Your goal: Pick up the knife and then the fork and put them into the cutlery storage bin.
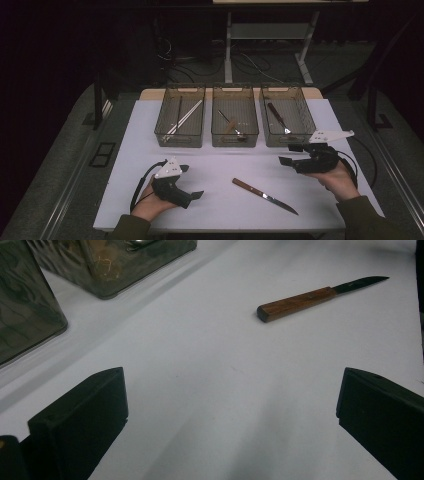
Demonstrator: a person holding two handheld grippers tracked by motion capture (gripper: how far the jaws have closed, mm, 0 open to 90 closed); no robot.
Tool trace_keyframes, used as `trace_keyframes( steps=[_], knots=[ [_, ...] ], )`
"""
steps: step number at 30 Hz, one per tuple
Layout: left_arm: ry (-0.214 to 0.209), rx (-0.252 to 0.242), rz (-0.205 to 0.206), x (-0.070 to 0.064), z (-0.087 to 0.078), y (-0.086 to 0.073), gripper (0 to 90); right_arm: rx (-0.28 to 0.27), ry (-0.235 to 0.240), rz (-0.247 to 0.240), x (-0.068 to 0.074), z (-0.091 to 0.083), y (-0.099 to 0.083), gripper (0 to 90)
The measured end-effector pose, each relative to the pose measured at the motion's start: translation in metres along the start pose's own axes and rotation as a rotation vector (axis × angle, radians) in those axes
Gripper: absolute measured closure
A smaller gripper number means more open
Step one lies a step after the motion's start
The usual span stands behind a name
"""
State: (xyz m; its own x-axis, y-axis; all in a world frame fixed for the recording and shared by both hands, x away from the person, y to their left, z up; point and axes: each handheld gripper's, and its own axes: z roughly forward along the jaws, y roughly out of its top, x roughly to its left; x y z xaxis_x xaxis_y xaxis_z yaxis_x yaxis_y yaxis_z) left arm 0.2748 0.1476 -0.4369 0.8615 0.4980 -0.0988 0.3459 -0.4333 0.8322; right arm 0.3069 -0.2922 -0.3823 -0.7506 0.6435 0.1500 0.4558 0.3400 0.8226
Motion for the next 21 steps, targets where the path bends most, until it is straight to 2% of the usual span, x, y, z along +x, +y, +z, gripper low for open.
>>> trace_keyframes(
  steps=[7, 14, 18, 21],
  knots=[
    [0.001, 0.001, 0.001, 0.0, 0.0, 0.0, 0.0, 0.028, 0.036, -0.029, 0.013, 0.001, -0.009, 32.0],
    [0.001, 0.002, 0.002, 0.0, 0.0, 0.0, 0.0, 0.073, 0.103, -0.048, 0.023, 0.007, -0.018, 33.5],
    [0.001, 0.003, 0.002, 0.0, 0.0, 0.0, 0.0, 0.138, 0.138, -0.051, 0.028, 0.016, -0.022, 36.5],
    [0.0, 0.003, 0.002, 0.0, 0.0, 0.0, 0.0, 0.172, 0.156, -0.083, 0.036, 0.022, -0.022, 42.1]
  ],
)
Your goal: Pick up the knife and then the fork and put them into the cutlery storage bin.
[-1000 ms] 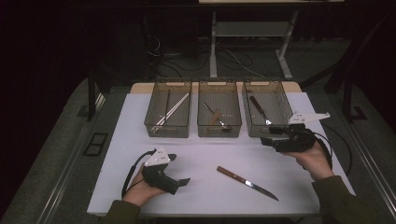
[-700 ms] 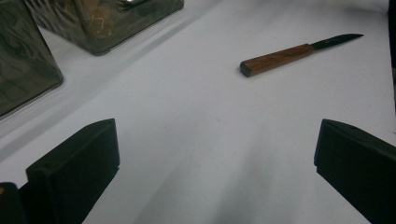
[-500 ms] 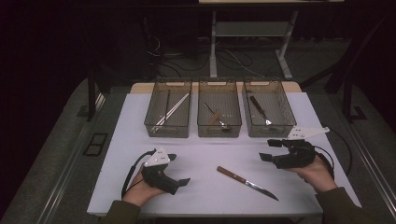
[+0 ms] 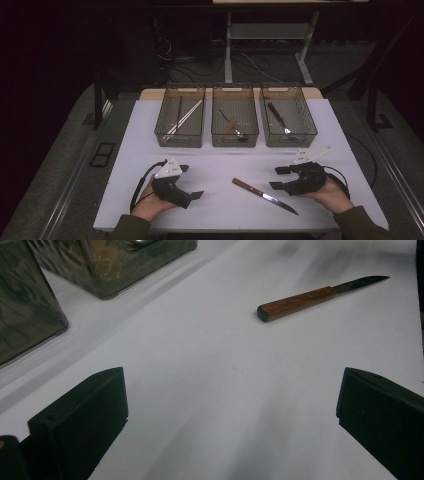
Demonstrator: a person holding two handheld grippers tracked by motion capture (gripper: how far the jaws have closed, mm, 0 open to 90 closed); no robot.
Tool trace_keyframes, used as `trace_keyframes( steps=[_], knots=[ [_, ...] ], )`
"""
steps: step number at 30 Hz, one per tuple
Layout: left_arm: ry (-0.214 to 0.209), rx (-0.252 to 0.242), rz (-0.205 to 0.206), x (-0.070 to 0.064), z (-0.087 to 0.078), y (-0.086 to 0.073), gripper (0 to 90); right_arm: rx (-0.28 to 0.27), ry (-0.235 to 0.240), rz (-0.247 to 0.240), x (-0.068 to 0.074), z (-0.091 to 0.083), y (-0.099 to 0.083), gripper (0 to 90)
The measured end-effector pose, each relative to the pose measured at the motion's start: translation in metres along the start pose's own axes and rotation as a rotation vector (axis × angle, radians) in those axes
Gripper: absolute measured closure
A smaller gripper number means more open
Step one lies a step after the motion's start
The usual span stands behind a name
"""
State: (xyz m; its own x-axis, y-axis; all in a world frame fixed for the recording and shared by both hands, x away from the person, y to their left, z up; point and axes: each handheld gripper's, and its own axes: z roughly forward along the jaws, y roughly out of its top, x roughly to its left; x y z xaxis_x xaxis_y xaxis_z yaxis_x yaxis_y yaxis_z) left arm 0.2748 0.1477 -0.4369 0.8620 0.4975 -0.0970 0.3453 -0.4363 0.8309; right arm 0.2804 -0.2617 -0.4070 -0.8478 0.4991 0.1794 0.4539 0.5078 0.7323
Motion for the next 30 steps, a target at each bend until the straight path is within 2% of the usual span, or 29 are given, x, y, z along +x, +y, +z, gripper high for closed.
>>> trace_keyframes(
  steps=[3, 6, 11, 16, 23, 30],
  knots=[
    [0.0, 0.001, 0.0, 0.0, 0.0, 0.0, 0.0, 0.035, 0.009, -0.016, 0.007, 0.007, 0.002, 45.2],
    [0.0, 0.002, 0.0, 0.0, 0.0, 0.0, 0.0, 0.069, -0.005, -0.029, 0.01, 0.013, 0.003, 49.1],
    [0.0, 0.002, 0.0, 0.0, 0.0, 0.0, 0.0, 0.128, 0.003, -0.033, 0.015, 0.024, 0.007, 55.9],
    [0.0, 0.001, -0.001, 0.0, 0.0, 0.0, 0.0, 0.2, 0.005, -0.065, 0.021, 0.037, 0.01, 58.0],
    [-0.001, 0.003, 0.0, 0.0, 0.001, 0.0, 0.0, 0.27, -0.01, -0.102, 0.024, 0.051, 0.014, 61.6],
    [-0.002, 0.002, -0.001, 0.0, 0.001, 0.0, 0.0, 0.326, -0.014, -0.116, 0.024, 0.061, 0.018, 67.3]
  ],
)
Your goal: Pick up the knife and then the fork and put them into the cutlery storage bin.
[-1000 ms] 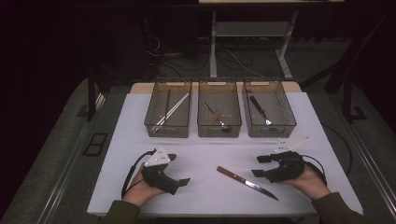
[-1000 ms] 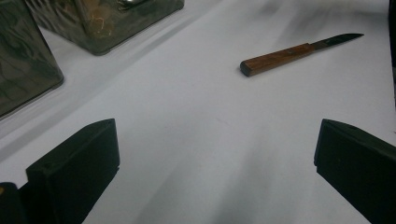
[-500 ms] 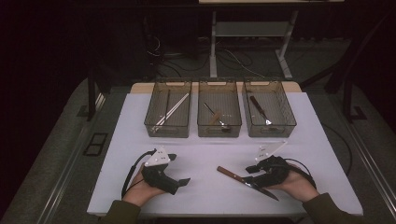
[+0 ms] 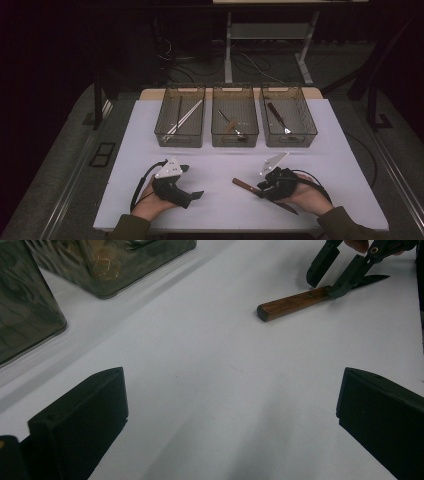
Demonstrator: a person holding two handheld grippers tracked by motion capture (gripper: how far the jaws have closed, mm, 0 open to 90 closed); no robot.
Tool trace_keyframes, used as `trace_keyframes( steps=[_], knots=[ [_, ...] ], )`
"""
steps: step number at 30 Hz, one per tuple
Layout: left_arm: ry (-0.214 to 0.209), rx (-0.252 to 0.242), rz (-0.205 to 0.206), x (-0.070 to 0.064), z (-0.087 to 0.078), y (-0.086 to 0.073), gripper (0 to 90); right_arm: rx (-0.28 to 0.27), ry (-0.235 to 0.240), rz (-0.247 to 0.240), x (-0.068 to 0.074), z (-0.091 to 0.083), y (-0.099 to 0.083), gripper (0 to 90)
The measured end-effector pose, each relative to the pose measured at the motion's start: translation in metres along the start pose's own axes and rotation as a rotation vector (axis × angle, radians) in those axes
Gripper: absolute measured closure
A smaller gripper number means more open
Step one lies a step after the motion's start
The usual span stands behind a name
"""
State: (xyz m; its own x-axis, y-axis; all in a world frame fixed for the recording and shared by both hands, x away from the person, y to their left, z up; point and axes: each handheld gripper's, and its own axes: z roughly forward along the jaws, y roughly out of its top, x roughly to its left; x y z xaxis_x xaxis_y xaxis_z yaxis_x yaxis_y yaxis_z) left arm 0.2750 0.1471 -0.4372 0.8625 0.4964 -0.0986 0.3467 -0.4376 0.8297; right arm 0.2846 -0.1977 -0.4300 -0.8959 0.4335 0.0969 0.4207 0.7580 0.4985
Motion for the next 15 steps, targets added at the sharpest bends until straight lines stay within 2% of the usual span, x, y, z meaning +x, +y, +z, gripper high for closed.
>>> trace_keyframes(
  steps=[6, 15],
  knots=[
    [-0.001, -0.002, -0.001, 0.0, 0.0, 0.0, 0.0, 0.063, -0.02, -0.027, 0.002, 0.003, 0.008, 69.8],
    [-0.006, -0.002, 0.004, -0.001, 0.0, 0.0, 0.0, 0.283, -0.044, -0.049, 0.007, 0.01, 0.037, 71.5]
  ],
)
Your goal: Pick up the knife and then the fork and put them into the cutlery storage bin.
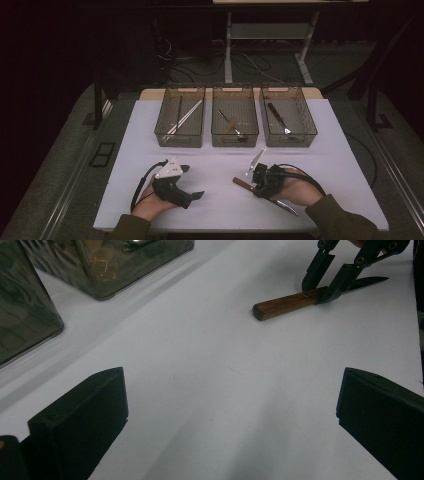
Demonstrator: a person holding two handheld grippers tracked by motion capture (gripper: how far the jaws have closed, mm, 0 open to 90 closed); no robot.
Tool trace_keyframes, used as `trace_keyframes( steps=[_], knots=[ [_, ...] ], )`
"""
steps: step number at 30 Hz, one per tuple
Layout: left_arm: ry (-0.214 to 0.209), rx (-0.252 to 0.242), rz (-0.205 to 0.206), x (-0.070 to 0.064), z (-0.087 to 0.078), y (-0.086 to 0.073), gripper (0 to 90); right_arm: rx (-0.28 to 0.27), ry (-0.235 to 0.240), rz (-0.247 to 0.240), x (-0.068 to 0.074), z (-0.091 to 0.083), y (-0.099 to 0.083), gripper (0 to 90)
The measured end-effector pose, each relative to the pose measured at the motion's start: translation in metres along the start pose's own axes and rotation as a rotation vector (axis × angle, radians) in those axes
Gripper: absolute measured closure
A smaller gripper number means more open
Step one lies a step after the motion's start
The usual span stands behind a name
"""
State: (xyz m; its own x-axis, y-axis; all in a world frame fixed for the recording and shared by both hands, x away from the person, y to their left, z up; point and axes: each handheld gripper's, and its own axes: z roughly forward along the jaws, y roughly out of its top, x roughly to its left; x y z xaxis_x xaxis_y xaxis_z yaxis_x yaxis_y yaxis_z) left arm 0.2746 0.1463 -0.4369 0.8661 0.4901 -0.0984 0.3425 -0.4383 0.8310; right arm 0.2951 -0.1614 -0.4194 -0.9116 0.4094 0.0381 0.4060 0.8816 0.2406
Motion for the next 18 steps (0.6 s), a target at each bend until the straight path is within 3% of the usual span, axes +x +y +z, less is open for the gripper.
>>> trace_keyframes(
  steps=[4, 8, 12, 18],
  knots=[
    [-0.001, 0.0, 0.003, 0.0, 0.0, 0.0, 0.0, 0.111, -0.021, -0.009, 0.002, 0.002, 0.015, 71.8],
    [-0.002, 0.001, 0.005, 0.0, 0.001, 0.0, 0.0, 0.171, -0.026, 0.007, 0.002, 0.004, 0.024, 74.9],
    [-0.002, 0.0, 0.005, 0.0, 0.001, 0.0, 0.0, 0.176, -0.032, 0.008, 0.002, 0.004, 0.025, 76.6],
    [-0.003, 0.0, 0.005, 0.0, 0.0, 0.0, 0.0, 0.117, 0.005, 0.031, -0.003, 0.002, 0.017, 76.8]
  ],
)
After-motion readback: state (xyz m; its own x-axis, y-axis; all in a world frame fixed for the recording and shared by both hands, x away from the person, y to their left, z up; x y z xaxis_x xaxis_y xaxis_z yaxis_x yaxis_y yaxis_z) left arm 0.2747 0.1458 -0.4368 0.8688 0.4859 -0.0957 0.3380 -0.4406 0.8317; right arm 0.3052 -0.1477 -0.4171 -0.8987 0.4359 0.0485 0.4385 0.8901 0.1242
